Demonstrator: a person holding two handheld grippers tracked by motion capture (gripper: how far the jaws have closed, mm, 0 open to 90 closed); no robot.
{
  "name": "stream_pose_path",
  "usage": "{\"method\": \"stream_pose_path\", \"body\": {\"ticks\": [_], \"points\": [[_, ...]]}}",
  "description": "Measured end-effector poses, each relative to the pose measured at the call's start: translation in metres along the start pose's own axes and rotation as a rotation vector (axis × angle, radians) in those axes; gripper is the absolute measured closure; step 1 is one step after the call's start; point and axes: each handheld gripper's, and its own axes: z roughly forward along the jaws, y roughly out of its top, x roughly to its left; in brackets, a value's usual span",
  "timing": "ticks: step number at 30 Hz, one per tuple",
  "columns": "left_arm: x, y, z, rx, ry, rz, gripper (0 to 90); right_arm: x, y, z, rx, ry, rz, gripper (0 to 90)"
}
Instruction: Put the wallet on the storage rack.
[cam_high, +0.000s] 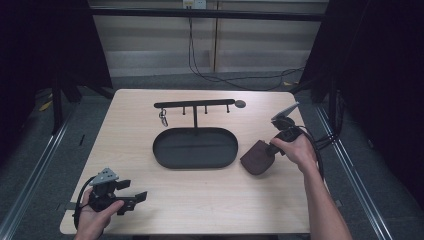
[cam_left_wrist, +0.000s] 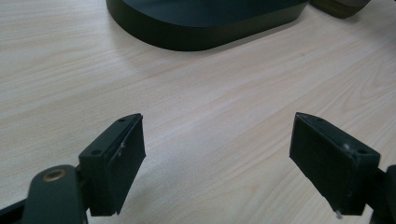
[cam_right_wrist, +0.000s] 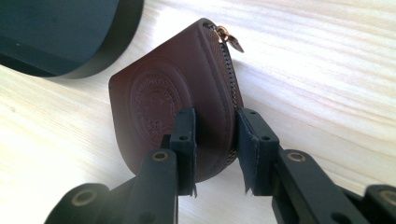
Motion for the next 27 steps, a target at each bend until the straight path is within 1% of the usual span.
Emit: {"method": "stream_pose_path", "body": {"ticks": [3,5,6,7,8,10,11,13,14,17,21,22,24,27], "points": [[0.000,0.000,0.000,0.000,0.001,0.000,18.1,0.000,-0.001,-0.001,0.000,-0.007,0.000,70.0],[0.000,0.000,0.000,0.001,0.000,-0.002,18.2,0.001,-0.001,-0.002,-0.007,-0.001,-0.004,70.7],[0.000,0.000,0.000,0.001,-0.001,-0.002,18.1,0.003,-0.001,-0.004,0.003,-0.018,-0.009,70.8],[0.000,0.000,0.000,0.001,-0.001,-0.002,18.1,0.003,-0.001,-0.004,0.003,-0.018,-0.009,70.8],[0.000,0.000,0.000,0.001,-0.002,-0.002,18.1,0.005,0.001,-0.008,0.007,-0.039,-0.018,71.0],[0.001,0.000,0.000,-0.004,-0.002,-0.005,18.1,0.006,0.002,-0.009,0.008,-0.041,-0.020,71.5],[0.001,0.000,0.000,-0.004,-0.003,-0.005,18.1,0.008,0.003,-0.014,-0.007,-0.021,-0.016,74.5],[0.001,0.000,-0.001,-0.005,-0.005,-0.005,18.1,0.008,0.003,-0.015,-0.009,-0.017,-0.015,74.7],[0.001,0.000,-0.001,-0.002,-0.006,-0.002,18.1,0.010,0.004,-0.017,-0.004,-0.034,-0.023,75.2],[0.001,0.000,-0.001,-0.004,-0.006,-0.005,18.1,0.011,0.005,-0.019,-0.011,-0.031,-0.028,76.0],[0.001,0.000,-0.001,-0.006,-0.003,-0.006,18.1,0.015,0.008,-0.026,-0.024,-0.041,-0.032,77.6],[0.001,0.000,-0.001,-0.009,-0.002,-0.008,18.1,0.016,0.009,-0.027,-0.022,-0.039,-0.035,77.8],[0.001,0.000,-0.001,-0.007,-0.003,-0.008,18.1,0.017,0.009,-0.029,-0.018,-0.053,-0.037,78.1],[0.001,0.000,-0.001,-0.002,-0.007,-0.004,18.1,0.017,0.009,-0.031,-0.018,-0.053,-0.037,78.3]]}}
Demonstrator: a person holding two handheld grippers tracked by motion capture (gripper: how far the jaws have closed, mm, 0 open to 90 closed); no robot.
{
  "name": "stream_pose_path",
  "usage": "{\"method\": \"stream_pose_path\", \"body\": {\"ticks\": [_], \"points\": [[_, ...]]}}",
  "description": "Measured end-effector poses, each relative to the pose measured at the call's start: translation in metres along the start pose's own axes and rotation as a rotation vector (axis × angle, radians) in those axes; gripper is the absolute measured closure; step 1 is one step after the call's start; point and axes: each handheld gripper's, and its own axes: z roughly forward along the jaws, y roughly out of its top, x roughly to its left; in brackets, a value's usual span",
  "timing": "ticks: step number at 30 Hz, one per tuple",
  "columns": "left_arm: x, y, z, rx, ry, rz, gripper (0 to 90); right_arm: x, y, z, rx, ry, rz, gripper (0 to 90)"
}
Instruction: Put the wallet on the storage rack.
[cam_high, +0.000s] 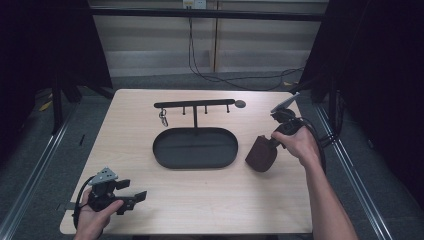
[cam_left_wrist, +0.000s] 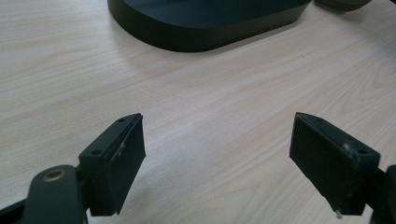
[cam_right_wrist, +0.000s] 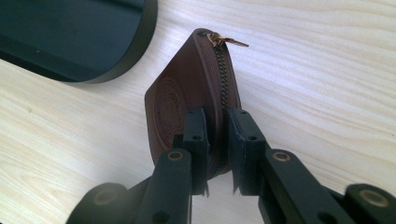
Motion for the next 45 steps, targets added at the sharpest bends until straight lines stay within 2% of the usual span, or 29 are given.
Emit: {"method": "stream_pose_path", "body": {"ticks": [11,26,33,45], "points": [[0.000,0.000,0.000,-0.001,0.000,-0.005,18.1,0.004,0.003,-0.014,0.001,-0.027,-0.011,78.7],[0.001,0.000,0.002,0.004,0.002,-0.012,17.9,0.002,0.004,-0.026,-0.004,-0.050,-0.010,78.6],[0.000,0.000,0.000,0.005,-0.001,0.001,17.9,0.006,0.006,-0.039,-0.030,-0.067,-0.015,78.6],[0.000,0.000,0.000,0.002,0.000,0.001,17.9,0.013,0.016,-0.056,-0.053,-0.078,-0.018,78.6]]}}
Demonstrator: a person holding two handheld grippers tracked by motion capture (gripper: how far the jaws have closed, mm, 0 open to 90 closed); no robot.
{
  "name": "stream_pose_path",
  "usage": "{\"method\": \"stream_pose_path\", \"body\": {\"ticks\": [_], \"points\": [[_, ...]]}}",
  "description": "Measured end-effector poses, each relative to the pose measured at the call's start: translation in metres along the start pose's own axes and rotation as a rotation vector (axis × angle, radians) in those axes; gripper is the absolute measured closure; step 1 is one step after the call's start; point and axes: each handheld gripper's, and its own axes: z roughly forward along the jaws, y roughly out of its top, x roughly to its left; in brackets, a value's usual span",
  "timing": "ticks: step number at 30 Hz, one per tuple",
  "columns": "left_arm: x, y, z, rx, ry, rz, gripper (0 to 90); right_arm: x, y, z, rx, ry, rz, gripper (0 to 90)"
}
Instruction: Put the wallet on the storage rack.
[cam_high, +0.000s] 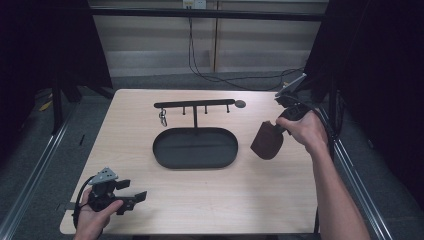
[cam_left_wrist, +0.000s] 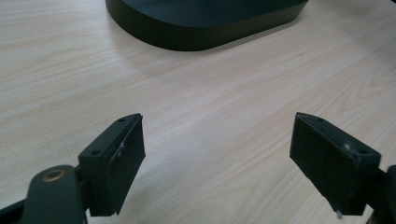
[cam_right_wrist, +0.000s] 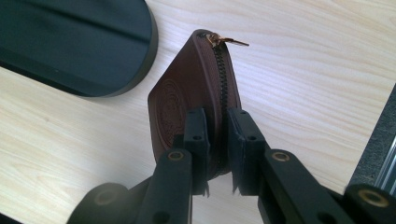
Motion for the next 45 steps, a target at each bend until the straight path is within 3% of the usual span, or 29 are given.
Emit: {"method": "stream_pose_path", "body": {"ticks": [16,24,29,30,45], "points": [[0.000,0.000,-0.001,0.000,-0.008,-0.004,17.9,0.013,0.023,-0.014,-0.041,0.013,-0.004,78.7],[0.000,0.000,-0.001,0.000,-0.007,-0.007,17.9,0.022,0.031,-0.003,-0.042,0.047,-0.020,78.8],[0.001,0.000,-0.001,-0.002,-0.006,-0.009,17.9,0.026,0.035,0.006,-0.058,0.087,-0.015,79.0],[0.001,0.000,-0.001,-0.003,-0.006,-0.009,17.9,0.028,0.036,0.009,-0.059,0.113,-0.020,78.9],[0.002,0.000,-0.002,-0.003,-0.009,-0.002,18.0,0.044,0.045,0.024,-0.087,0.217,-0.028,79.1]]}}
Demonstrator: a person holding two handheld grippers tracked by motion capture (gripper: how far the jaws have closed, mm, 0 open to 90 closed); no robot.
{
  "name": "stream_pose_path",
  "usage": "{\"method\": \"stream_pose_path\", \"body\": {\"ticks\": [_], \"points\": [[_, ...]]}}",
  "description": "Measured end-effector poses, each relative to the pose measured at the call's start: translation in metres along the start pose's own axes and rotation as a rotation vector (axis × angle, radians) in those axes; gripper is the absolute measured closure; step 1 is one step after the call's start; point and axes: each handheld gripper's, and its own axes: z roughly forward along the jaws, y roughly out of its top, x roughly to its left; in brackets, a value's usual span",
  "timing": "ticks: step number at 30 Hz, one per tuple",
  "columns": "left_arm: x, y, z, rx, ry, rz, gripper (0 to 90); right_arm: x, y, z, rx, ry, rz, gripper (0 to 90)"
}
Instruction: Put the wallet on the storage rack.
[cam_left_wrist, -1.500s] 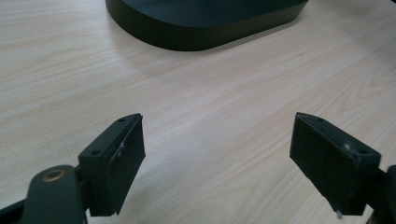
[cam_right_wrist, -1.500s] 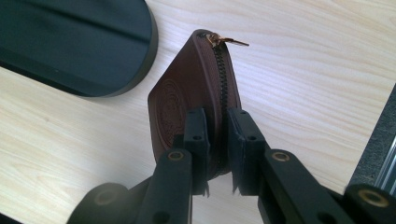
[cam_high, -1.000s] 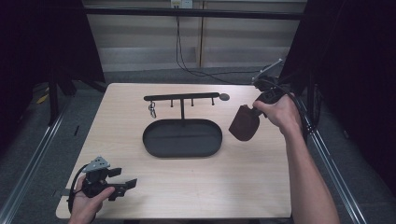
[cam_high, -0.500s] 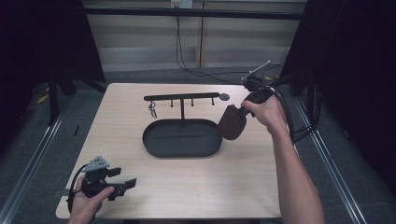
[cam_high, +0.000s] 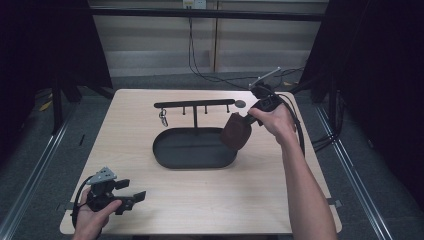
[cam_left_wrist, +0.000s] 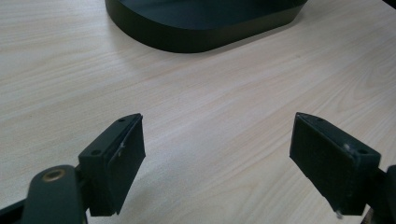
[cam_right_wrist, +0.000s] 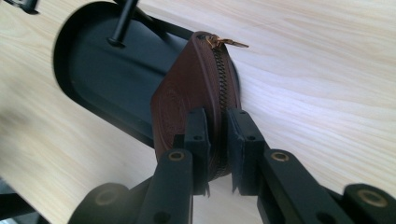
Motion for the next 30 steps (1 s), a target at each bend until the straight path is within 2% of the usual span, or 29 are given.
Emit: {"method": "stream_pose_path", "body": {"ticks": [4,6,11,23,28,30], "points": [[0.000,0.000,0.000,0.000,0.002,-0.002,18.0,0.001,0.001,0.006,-0.026,0.040,0.019,79.3],[-0.001,0.000,0.001,0.000,0.002,-0.005,18.0,0.002,0.001,0.008,-0.027,0.045,0.017,79.6],[-0.001,0.000,0.002,0.010,0.000,0.002,18.0,0.008,0.003,0.015,-0.080,0.069,0.010,80.8],[0.000,0.000,0.001,0.012,0.001,-0.005,17.9,0.000,-0.004,0.041,-0.083,0.111,0.040,81.5],[0.000,0.000,0.001,0.013,-0.001,-0.005,17.9,-0.002,-0.005,0.059,-0.085,0.144,0.044,81.4],[0.000,0.000,0.001,0.012,-0.003,-0.004,18.0,-0.003,-0.006,0.065,-0.081,0.166,0.061,81.4]]}}
